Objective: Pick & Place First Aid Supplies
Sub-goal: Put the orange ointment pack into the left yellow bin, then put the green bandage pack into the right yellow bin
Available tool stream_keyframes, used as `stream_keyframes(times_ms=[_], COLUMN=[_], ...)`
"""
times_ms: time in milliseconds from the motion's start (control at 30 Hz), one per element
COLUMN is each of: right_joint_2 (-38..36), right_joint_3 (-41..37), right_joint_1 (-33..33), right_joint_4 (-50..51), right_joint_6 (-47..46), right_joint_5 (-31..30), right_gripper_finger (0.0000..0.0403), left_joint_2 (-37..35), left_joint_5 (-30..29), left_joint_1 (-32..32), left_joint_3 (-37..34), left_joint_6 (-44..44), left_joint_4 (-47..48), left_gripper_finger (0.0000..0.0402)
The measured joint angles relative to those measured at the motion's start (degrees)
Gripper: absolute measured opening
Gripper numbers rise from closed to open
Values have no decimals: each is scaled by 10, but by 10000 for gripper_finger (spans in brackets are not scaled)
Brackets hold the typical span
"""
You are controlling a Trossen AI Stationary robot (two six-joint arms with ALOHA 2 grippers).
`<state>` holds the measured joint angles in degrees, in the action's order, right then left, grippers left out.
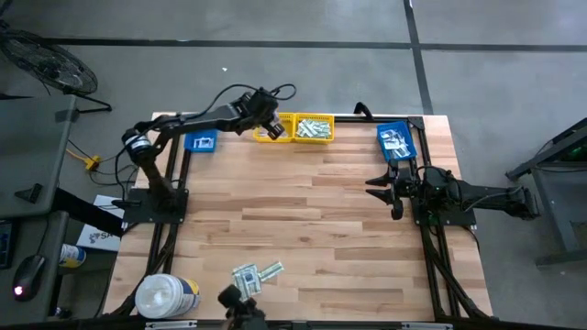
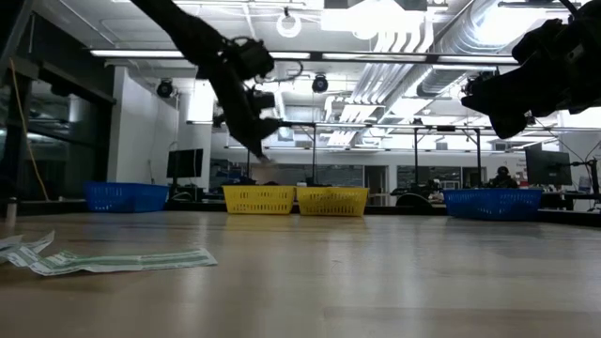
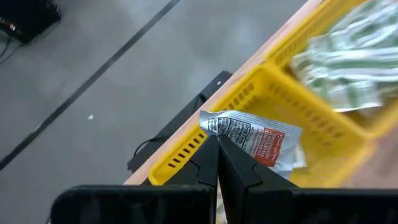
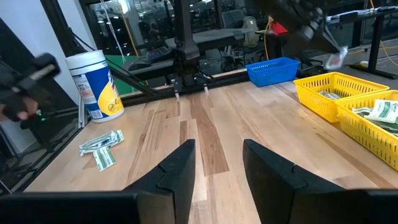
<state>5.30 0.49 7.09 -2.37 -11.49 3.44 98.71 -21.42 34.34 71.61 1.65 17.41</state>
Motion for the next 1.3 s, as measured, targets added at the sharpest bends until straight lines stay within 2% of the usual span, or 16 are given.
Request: stream_keyframes(times_ms=[333, 767, 1133, 1300], right_joint_2=[0, 0, 0, 0], right_joint_3=[0, 0, 0, 0], right_joint_1=[0, 0, 0, 0], right_joint_4=[0, 0, 0, 0], right_joint_6=[0, 0, 0, 0], right_joint_5=[0, 0, 0, 0], right_gripper_finger=[129, 129, 129, 129], left_joint_2=[71, 79, 79, 62], left_joint_5=[46, 94, 95, 136], left_joint_1=[36, 35, 35, 35], left_joint_3=[0, 0, 0, 0], left_joint_6=[-20, -37, -50, -45], left_joint_4=[-24, -3, 17, 27], left_gripper_finger=[0, 4, 68, 93])
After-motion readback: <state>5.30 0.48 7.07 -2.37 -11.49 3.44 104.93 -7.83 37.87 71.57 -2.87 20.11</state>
